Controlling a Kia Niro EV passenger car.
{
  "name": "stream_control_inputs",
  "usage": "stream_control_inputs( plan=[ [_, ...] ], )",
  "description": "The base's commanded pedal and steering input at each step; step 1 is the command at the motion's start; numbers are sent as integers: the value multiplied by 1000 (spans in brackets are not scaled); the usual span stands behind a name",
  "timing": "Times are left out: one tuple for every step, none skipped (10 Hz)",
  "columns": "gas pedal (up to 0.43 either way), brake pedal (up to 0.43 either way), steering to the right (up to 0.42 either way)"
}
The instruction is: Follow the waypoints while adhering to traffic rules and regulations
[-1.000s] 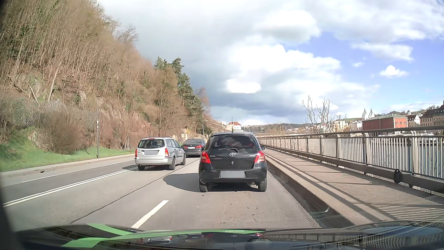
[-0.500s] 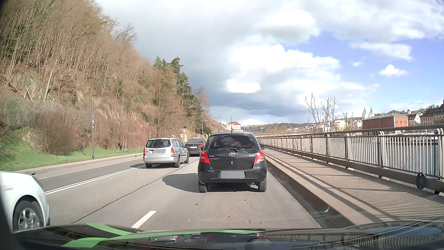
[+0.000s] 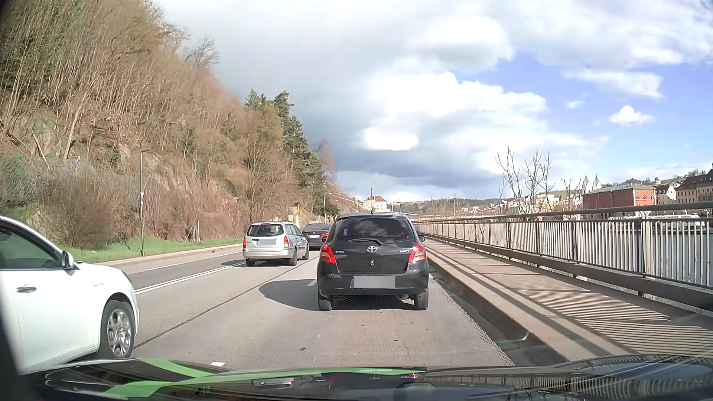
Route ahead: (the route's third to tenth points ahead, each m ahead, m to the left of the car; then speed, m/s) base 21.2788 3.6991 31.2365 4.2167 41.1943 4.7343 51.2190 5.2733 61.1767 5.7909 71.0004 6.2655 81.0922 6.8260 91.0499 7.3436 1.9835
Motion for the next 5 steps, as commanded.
stream_control_inputs(
  plan=[
    [0,0,-1],
    [0,0,-1],
    [0,0,-1],
    [0,6,-1],
    [0,12,-1]
  ],
)
